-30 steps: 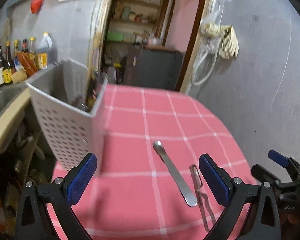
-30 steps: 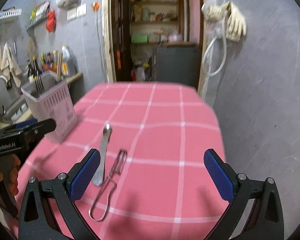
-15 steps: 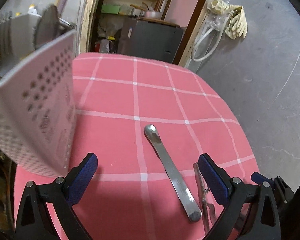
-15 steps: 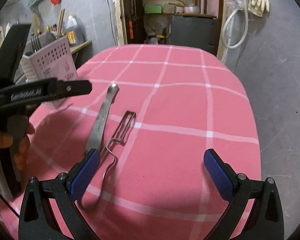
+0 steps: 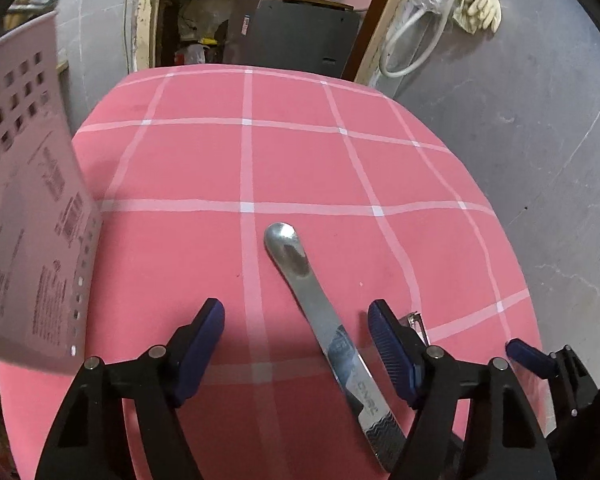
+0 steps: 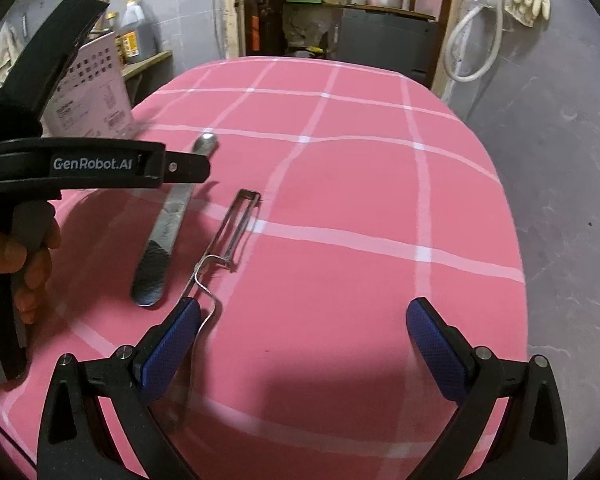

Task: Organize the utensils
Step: 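Move both tools back over the knife and the wire peeler, then close the left tool on the silver knife while the right tool grasps the wire peeler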

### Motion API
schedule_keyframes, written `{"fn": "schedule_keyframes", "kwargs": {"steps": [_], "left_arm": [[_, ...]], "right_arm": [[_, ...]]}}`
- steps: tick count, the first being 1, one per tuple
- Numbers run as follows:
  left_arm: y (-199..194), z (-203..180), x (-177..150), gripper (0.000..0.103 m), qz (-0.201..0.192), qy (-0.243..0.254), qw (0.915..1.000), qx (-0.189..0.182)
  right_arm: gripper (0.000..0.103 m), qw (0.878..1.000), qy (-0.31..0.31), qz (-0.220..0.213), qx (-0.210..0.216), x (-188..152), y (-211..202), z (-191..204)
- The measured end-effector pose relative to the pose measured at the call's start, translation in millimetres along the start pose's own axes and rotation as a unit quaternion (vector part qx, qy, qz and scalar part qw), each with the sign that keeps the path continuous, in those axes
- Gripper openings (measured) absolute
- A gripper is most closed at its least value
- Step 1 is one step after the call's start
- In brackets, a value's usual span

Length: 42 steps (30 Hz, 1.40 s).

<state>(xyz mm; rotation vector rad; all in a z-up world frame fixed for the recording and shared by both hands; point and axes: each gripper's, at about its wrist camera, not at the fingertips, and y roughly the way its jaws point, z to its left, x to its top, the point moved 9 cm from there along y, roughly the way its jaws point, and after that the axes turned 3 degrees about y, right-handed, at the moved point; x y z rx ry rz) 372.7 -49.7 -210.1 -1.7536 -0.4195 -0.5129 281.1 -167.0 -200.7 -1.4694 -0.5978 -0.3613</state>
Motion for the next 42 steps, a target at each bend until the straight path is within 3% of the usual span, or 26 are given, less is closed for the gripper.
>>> {"fn": "schedule_keyframes", "kwargs": {"steps": [4, 7, 13, 21, 25, 32, 34, 35, 39, 42], "left_arm": [[4, -5, 1, 0.072, 0.007, 0.022, 0.9996, 0.018], [4, -8, -1, 0.065, 0.01, 0.037, 0.9988, 0.03], [1, -13, -1, 0.041, 0.009, 0.043, 0.999, 0.006], [2, -2, 1, 0.027, 0.011, 0.002, 0.9994, -0.033], [3, 6, 1, 0.022, 0.013, -0.027, 0.9979, -0.058], [4, 4, -1, 0.018, 0.023, -0.034, 0.9972, -0.063], [4, 5, -1, 0.016, 0.03, -0.039, 0.9965, -0.067], [4, 4, -2, 0.015, 0.032, -0.041, 0.9963, -0.069], [4, 2, -3, 0.014, 0.047, -0.04, 0.9956, -0.07], [1, 1, -6, 0.013, 0.058, -0.039, 0.995, -0.072]], "right_arm": [[0.101, 1.0, 0.02, 0.005, -0.01, -2, -3, -16], [0.101, 0.999, 0.032, 0.0, 0.0, -1, -6, -23], [0.099, 0.999, 0.037, -0.012, 0.033, 9, -10, -24], [0.056, 0.995, 0.035, 0.013, 0.087, 25, 14, -2], [0.051, 0.997, 0.016, 0.015, 0.079, 28, 22, 10], [0.048, 0.997, -0.024, 0.04, 0.068, 25, 22, 29], [0.041, 0.996, -0.025, 0.047, 0.065, 23, 21, 30], [0.032, 0.996, -0.02, 0.056, 0.07, 21, 22, 30], [0.02, 0.995, -0.002, 0.062, 0.084, 16, 18, 25], [0.018, 0.99, 0.037, 0.072, 0.114, 13, 17, 16]]}}
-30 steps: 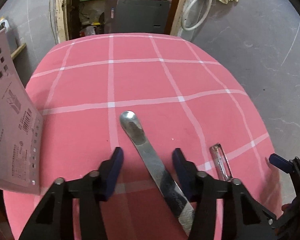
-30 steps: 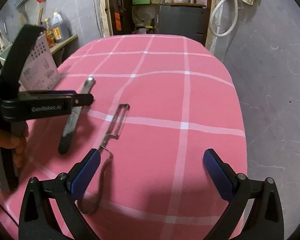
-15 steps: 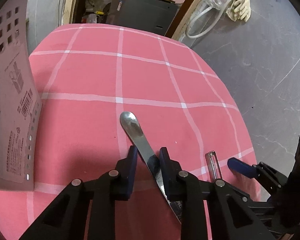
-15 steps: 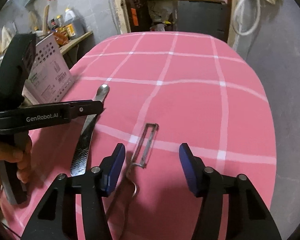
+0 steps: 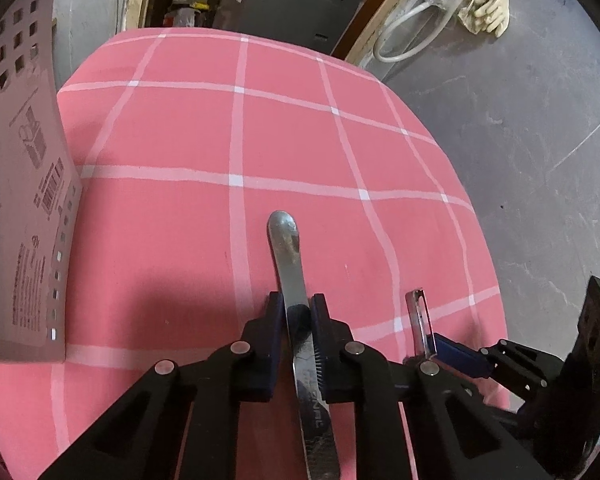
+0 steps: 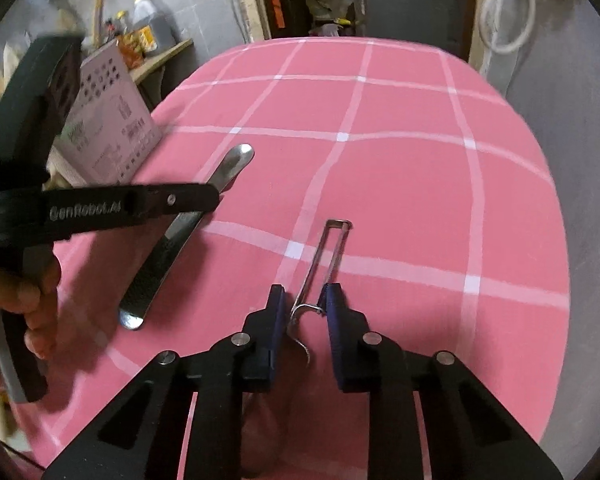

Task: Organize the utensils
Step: 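Close the left tool on the silver knife while the right tool grasps the wire peeler, then lift the knife and wire peeler and carry them over the white basket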

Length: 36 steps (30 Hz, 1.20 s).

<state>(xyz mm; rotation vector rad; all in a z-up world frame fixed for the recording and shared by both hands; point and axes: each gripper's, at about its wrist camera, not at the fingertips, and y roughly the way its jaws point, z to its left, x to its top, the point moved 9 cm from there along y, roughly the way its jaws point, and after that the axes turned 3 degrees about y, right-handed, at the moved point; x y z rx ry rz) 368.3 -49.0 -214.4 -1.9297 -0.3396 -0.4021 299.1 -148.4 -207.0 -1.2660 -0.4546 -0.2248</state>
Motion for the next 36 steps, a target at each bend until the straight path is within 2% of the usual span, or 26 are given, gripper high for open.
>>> {"fn": "schedule_keyframes", "kwargs": {"steps": [5, 7, 10, 15, 19, 25, 26, 27, 28, 31, 36], "left_arm": [[-8, -1, -7, 0.007, 0.018, 0.001, 0.9998, 0.002], [-10, -2, -17, 0.008, 0.043, -0.007, 0.999, -0.01], [-14, -2, -25, 0.008, 0.044, -0.005, 0.9989, -0.017], [-9, 4, -27, 0.013, 0.073, -0.038, 0.9956, -0.045], [-7, 5, -27, 0.013, 0.099, -0.036, 0.9928, -0.058], [-6, 1, -28, 0.013, 0.117, -0.02, 0.9918, -0.048], [-7, -1, -28, 0.012, 0.115, -0.011, 0.9923, -0.043], [-8, -2, -28, 0.011, 0.114, -0.004, 0.9928, -0.037], [-9, -3, -28, 0.011, 0.112, -0.003, 0.993, -0.035], [-11, -6, -28, 0.004, 0.101, -0.015, 0.9939, -0.042], [-23, -14, -42, 0.002, 0.084, -0.02, 0.9941, -0.065]], "right_arm": [[0.018, 1.0, 0.015, 0.015, 0.014, -1, 1, -2], [0.018, 0.999, 0.02, 0.021, 0.015, 0, 2, -2], [0.018, 0.999, 0.027, 0.031, 0.016, 4, 6, -2], [0.019, 0.998, 0.034, 0.057, 0.01, 12, 15, 0], [0.022, 0.996, 0.04, 0.078, 0.001, 15, 21, 4], [0.024, 0.996, 0.026, 0.079, -0.037, 15, 22, 10], [0.023, 0.996, 0.027, 0.079, -0.039, 14, 21, 10], [0.017, 0.996, 0.034, 0.078, -0.041, 14, 21, 9], [0.012, 0.995, 0.043, 0.079, -0.035, 14, 21, 10], [0.011, 0.993, 0.092, 0.07, 0.003, 12, 15, 8], [0.011, 0.99, 0.132, 0.032, 0.046, 4, -8, 6]]}}
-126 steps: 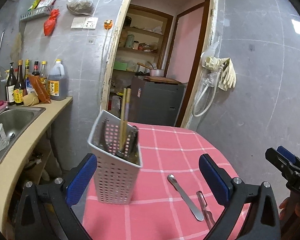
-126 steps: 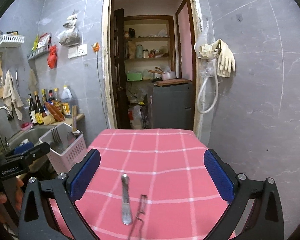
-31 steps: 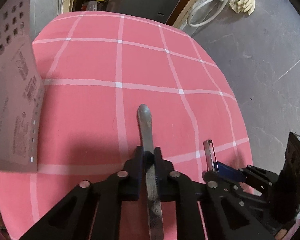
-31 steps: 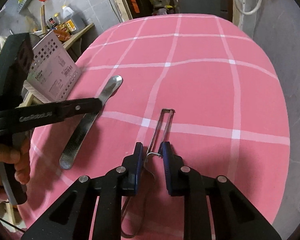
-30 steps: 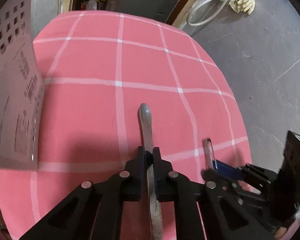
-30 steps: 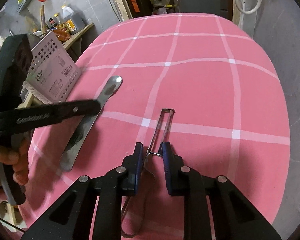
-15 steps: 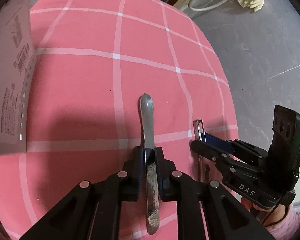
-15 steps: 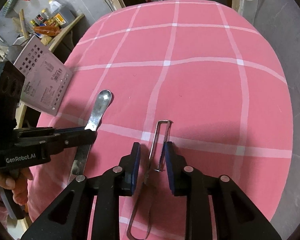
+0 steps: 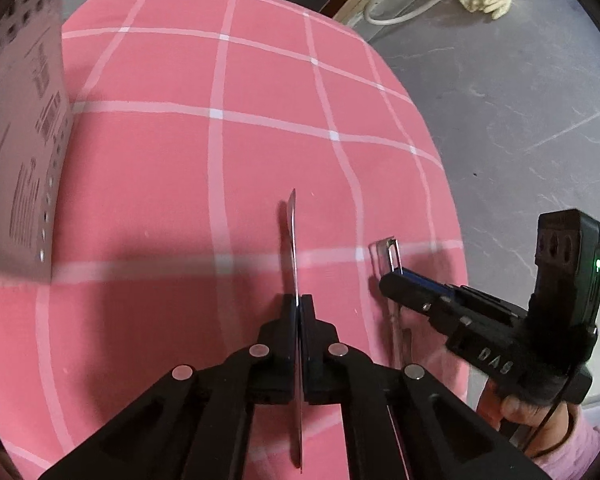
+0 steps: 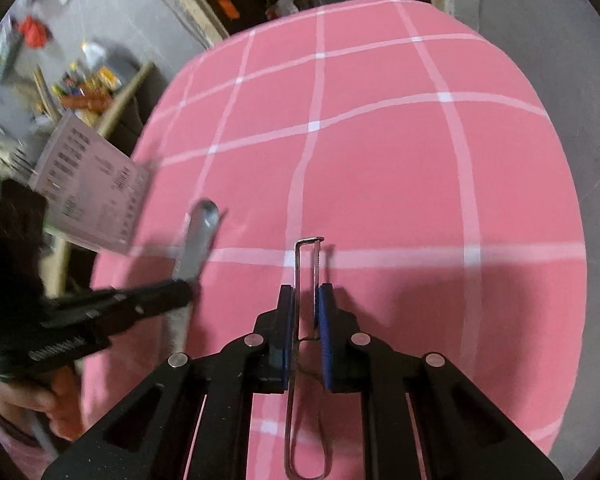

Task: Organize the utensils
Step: 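Lift the knife and wire peeler and carry them over the white basket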

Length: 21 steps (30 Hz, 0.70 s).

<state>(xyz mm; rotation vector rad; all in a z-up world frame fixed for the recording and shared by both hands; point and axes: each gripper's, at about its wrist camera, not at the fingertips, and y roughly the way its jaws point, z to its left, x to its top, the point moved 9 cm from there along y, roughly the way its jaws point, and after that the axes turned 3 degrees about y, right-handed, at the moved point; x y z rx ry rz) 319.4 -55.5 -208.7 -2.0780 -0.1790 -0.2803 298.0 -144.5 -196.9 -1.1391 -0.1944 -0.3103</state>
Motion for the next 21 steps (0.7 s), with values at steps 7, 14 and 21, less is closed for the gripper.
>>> {"fn": "schedule_keyframes", "kwargs": {"steps": [7, 14, 21], "left_arm": [[-26, -22, -24, 0.002, -0.047, 0.02, 0.9984, -0.023], [-76, -32, -28, 0.002, -0.135, 0.046, 0.9897, -0.014], [-124, -29, -21, 0.002, -0.2, 0.061, 0.9779, -0.001]], "right_arm": [[0.011, 0.998, 0.018, -0.063, 0.026, -5, -38, -5], [0.011, 0.991, -0.006, -0.129, 0.028, 2, -70, -2], [0.011, 0.979, -0.054, -0.192, 0.043, 13, -107, 26]]}}
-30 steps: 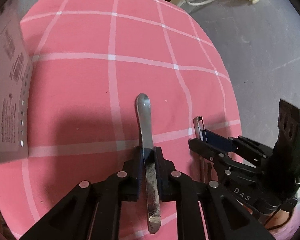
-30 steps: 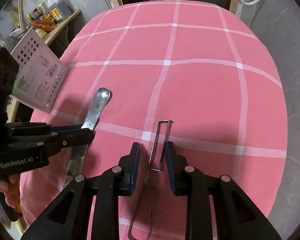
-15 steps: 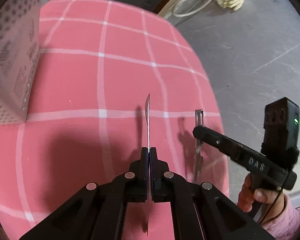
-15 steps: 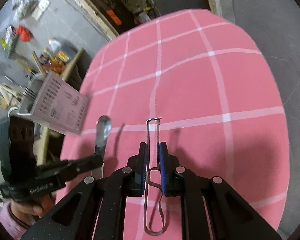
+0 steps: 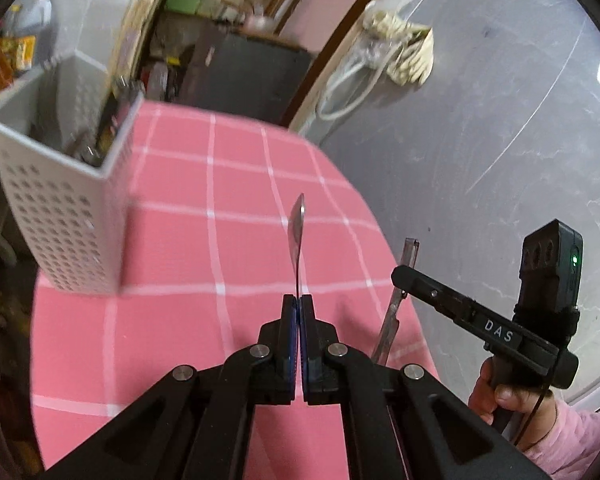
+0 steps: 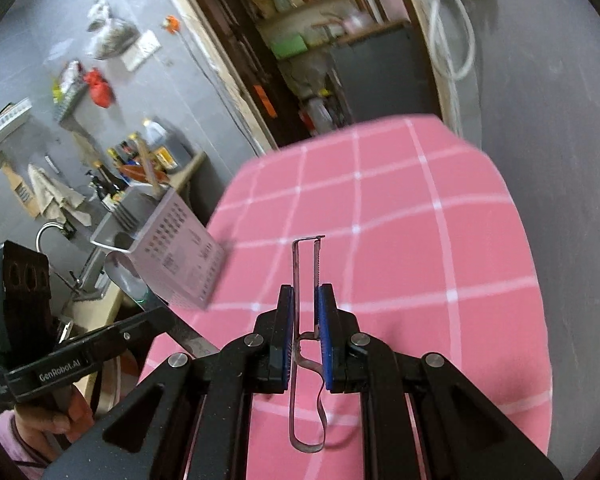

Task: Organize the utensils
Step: 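Lift the knife and wire peeler and carry them over the white basket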

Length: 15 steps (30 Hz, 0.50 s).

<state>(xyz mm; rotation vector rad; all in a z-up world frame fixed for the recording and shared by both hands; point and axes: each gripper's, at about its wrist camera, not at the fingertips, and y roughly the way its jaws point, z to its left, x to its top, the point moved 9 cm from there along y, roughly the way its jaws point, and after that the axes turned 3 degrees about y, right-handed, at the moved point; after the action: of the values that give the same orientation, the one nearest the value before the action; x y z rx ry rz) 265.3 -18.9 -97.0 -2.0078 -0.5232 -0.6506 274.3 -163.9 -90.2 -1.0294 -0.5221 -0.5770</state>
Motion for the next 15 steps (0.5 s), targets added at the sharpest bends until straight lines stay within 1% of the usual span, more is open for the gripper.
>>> {"fn": "schedule_keyframes", "kwargs": {"steps": [4, 6, 9, 10, 15], "left_arm": [[-21, -1, 19, 0.002, -0.031, 0.013, 0.9994, 0.011], [-29, 0, 27, 0.002, -0.038, 0.019, 0.9989, 0.018], [-50, 5, 46, 0.002, -0.054, 0.026, 0.9978, 0.029], [-53, 6, 52, 0.002, -0.059, 0.028, 0.9974, 0.031], [-92, 22, 91, 0.002, -0.092, 0.029, 0.994, 0.052]], "right_arm": [[0.011, 0.999, -0.017, -0.03, 0.025, 23, -5, 28], [0.011, 0.998, -0.021, -0.044, 0.036, 30, -12, 38], [0.011, 0.995, -0.025, -0.07, 0.06, 50, -16, 60], [0.011, 0.994, -0.027, -0.081, 0.071, 59, -18, 68], [0.011, 0.984, -0.029, -0.128, 0.124, 97, -17, 117]]}}
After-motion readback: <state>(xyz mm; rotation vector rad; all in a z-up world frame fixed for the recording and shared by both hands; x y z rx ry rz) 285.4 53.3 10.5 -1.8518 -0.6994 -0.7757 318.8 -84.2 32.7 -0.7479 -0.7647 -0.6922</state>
